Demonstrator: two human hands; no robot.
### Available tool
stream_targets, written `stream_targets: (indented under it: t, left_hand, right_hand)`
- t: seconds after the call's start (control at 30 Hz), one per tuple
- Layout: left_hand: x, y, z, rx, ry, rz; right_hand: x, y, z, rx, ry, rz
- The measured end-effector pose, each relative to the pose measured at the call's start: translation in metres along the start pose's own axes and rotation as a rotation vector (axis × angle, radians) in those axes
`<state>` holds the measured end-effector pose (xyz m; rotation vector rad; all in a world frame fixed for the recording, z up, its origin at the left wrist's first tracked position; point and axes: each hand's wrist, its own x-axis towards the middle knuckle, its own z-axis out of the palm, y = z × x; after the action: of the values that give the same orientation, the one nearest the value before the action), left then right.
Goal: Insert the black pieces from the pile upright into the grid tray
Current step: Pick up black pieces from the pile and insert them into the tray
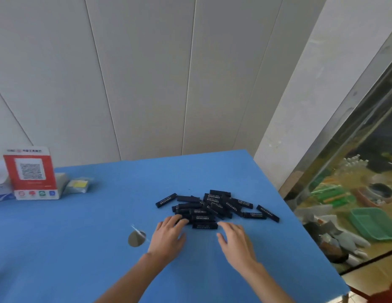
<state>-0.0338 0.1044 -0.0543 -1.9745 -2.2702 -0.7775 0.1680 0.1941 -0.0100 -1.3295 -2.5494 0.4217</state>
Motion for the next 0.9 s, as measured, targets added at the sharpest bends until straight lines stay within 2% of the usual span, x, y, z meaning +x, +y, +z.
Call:
stream_targets:
  t: [0.17, 0.47, 0.67, 0.8, 0.9]
  left_hand:
    - [-0.001, 0.004, 0.011, 0.019, -0.022, -0.095]
    - [-0.014, 0.044, 0.01, 0.052, 0.002, -0.34]
    - [-0.03, 0.076, 0.009, 0.042, -0.039, -0.544]
    - [-0.032, 0.093, 0.012, 0.045, -0.04, -0.624]
    - [-0.031, 0.102, 0.012, 0.033, -0.055, -0.669]
  right_hand:
    - [0.023, 0.011, 0.013, -0.009, -0.08, -0.113]
    - [0.04, 0.029, 0.023, -0.058, -0.051, -0.328]
    - [0.042, 0.04, 0.019, -0.025, -0.171, -0.42]
    - [0.041, 0.052, 0.005, 0.076, -0.209, -0.459]
    - [0.04, 0.059, -0.008, 0.225, -0.253, -0.387]
